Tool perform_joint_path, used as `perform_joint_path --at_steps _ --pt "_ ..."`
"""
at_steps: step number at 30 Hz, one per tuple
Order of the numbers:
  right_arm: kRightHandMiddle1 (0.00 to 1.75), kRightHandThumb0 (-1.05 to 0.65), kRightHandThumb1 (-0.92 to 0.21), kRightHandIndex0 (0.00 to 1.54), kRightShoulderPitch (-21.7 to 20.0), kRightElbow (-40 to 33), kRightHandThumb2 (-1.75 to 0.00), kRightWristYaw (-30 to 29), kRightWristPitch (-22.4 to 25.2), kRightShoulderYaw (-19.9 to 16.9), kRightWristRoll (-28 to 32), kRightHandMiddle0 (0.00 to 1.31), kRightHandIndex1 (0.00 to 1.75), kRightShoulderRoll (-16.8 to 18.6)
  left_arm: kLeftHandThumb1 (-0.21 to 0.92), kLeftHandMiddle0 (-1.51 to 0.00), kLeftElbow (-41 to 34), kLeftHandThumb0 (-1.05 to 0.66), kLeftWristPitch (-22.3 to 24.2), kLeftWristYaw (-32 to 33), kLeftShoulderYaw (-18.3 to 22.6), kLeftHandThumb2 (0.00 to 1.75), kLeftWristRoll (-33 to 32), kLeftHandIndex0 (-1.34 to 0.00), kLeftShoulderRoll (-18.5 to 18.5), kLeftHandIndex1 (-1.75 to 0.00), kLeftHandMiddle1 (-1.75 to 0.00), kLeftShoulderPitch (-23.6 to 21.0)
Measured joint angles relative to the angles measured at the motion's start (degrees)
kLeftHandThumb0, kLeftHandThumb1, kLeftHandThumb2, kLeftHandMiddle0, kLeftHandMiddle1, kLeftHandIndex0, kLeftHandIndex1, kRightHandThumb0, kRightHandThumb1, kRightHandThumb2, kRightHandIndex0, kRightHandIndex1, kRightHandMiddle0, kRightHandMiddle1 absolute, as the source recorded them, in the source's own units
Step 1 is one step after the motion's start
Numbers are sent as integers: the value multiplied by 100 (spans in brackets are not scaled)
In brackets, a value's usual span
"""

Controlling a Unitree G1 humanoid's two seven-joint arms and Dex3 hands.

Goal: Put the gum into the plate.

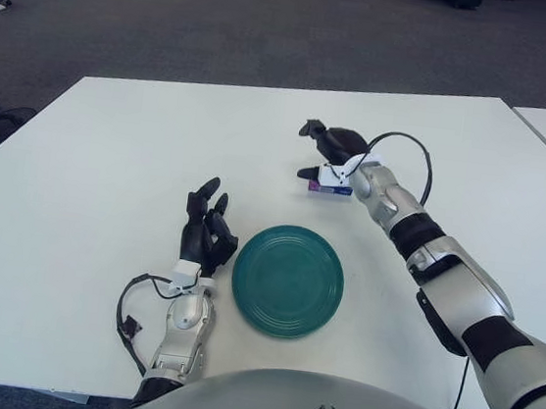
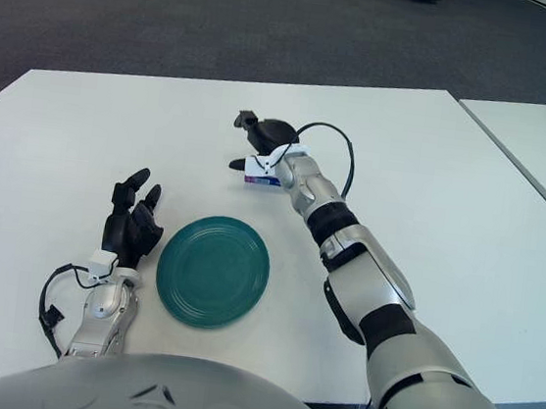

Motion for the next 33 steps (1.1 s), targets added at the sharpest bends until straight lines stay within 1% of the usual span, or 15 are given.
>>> perform_joint_path --at_steps 5,9,16,25,33 --pt "65 -73 -92 38 -1 530 -56 -12 -66 125 -44 0 1 56 92 -50 -19 -99 37 6 -5 103 6 -9 2 -90 -6 7" --pt "62 -75 -92 36 -1 744 -58 47 -58 154 -47 0 0 58 92 -50 -51 -99 98 -42 -7 103 -59 -8 3 -89 -6 34" --pt "59 -78 -92 33 -1 934 -59 71 -56 234 -86 0 0 54 92 -51 -61 -99 138 -147 -18 103 -126 -7 3 -87 -6 39" --pt "57 -78 -92 33 -27 1238 -62 1 -167 301 -89 0 0 75 92 -50 -56 -98 128 -244 -18 102 -249 -6 4 -87 -5 0" --pt "54 -78 -92 33 -158 1518 -61 -63 -124 453 -195 0 0 156 92 -48 -54 -99 139 -254 -21 103 -290 -4 4 -85 -3 -4"
